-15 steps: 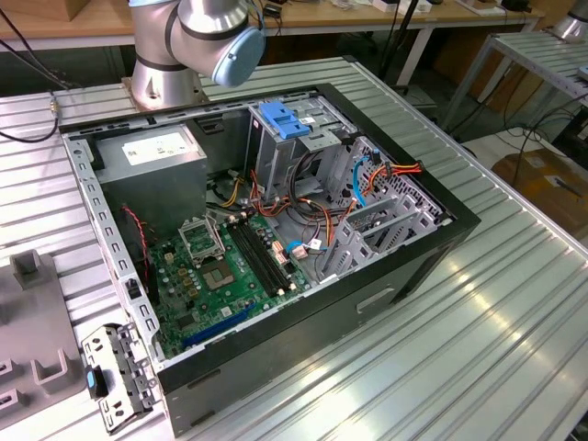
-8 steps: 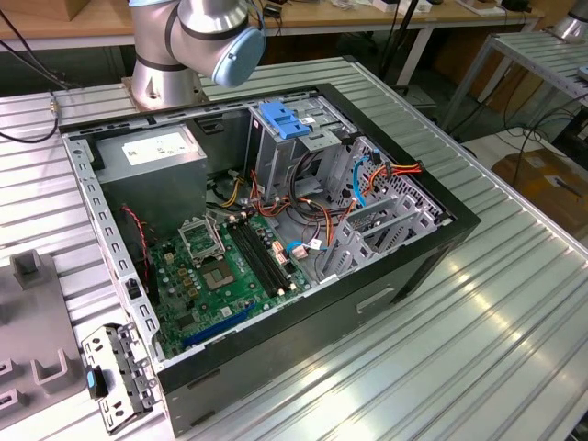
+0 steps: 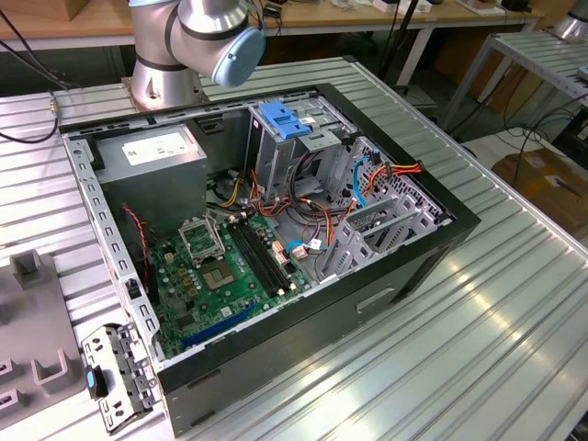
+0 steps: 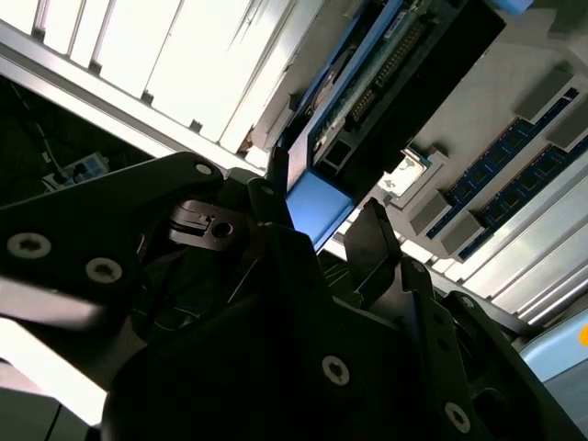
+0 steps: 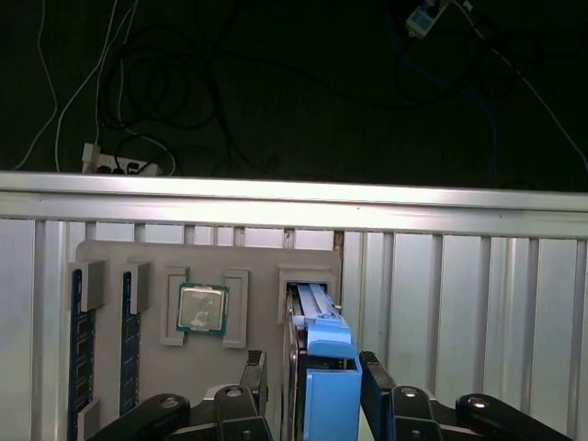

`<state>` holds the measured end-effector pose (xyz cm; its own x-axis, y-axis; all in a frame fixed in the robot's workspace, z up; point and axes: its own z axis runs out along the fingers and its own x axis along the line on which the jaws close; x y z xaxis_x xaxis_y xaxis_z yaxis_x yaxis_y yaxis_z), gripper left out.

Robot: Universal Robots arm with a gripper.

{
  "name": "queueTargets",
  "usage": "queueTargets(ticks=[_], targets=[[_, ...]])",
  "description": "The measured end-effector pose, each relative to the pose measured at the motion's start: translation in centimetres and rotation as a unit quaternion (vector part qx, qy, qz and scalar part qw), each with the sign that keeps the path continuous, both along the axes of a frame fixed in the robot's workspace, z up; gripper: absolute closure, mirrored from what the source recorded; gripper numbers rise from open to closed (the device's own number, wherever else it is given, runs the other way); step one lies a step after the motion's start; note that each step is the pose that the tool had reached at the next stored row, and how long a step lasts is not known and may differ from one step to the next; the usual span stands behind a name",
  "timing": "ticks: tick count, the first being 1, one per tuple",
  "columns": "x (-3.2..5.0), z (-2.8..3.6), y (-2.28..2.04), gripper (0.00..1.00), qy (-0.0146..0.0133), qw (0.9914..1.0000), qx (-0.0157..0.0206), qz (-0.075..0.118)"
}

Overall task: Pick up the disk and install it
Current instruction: 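Pick up the disk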

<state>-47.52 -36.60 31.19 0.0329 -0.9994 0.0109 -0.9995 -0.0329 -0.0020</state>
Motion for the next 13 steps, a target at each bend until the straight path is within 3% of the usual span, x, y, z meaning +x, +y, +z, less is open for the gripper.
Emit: queueTargets(ticks=[4,5,6,8,13], targets=[[0.0,-0.36,0.29,0.47,0.0007,0.99999,0.0,-0.005],[-0.01,-0.74,0.31,0.47,0.001,0.99983,0.0008,-0.018],[0.0,-0.8,0.3,0.62,0.001,0.99983,0.0008,-0.018],[0.0,-1.17,0.3,0.62,0.0009,0.99983,0.0008,-0.018],[0.0,-1.32,0.3,0.62,0.0011,0.99983,0.0008,-0.018]])
